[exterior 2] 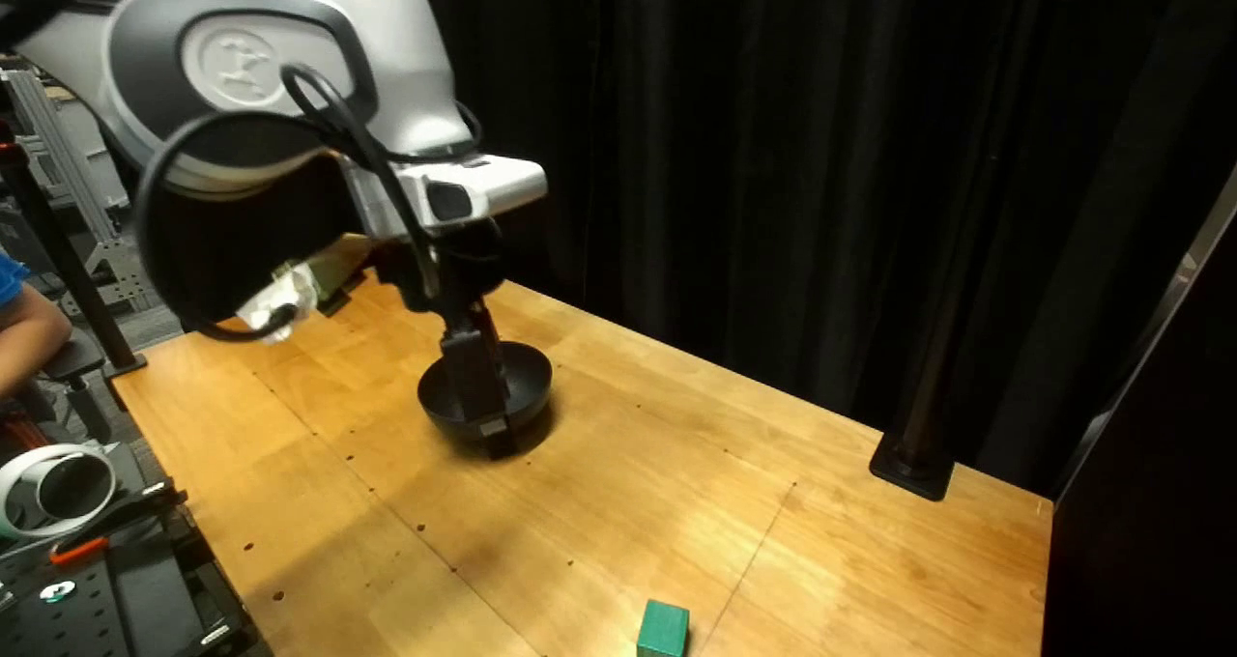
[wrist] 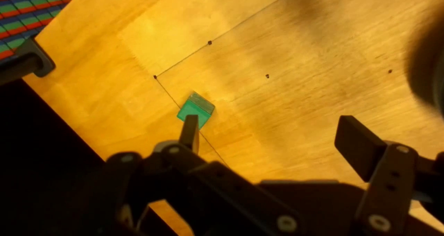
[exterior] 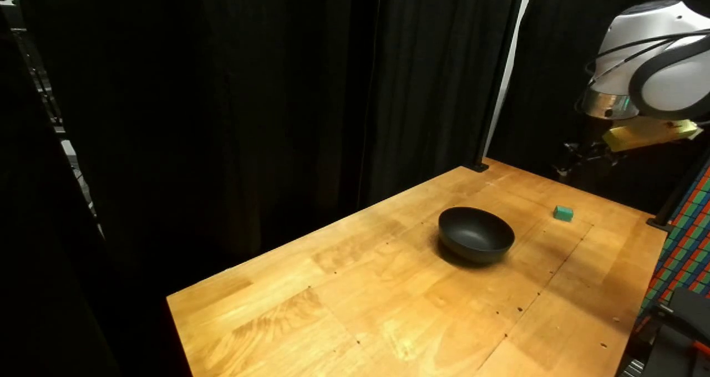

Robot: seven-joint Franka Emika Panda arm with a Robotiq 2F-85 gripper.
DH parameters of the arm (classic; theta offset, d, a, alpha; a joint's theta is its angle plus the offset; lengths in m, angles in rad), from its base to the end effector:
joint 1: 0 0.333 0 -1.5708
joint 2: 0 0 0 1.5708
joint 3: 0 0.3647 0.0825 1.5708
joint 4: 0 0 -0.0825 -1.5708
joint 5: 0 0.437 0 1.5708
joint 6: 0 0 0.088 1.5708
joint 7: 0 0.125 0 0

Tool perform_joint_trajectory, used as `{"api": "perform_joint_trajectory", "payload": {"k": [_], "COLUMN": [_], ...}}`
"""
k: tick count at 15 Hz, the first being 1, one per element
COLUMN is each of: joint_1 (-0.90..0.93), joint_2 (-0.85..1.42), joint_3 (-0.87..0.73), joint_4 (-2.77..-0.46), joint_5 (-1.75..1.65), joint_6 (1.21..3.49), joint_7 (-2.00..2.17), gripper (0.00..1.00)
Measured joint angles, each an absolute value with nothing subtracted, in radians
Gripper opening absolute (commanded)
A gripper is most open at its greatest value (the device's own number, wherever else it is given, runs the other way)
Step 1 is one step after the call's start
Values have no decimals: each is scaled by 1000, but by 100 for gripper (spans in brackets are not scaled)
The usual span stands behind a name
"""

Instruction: Pick up the green object from the table and put it in the bowl

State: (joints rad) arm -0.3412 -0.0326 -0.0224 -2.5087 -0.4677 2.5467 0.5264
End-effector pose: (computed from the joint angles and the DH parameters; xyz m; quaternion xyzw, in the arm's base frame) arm 0.4693 -0.1772 0.2887 0.9581 -0.2495 0.0454 0.1329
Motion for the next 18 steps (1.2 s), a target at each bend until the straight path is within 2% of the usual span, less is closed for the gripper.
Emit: {"api": "perform_joint_trajectory", "payload": {"k": [6,11,14,18], "joint_1": [-261,-195,-189,-199], "joint_2": [358,659,771,810], "joint_3": [-211,-332,-368,-397], "joint_4": [-2247,-1992,-1868,-1756], "joint_5": [-437,-232,-130,-61], "joint_6": [2719,2748,2679,2478], "joint_7": [779,845,849,849], "gripper": [100,100,100,100]}}
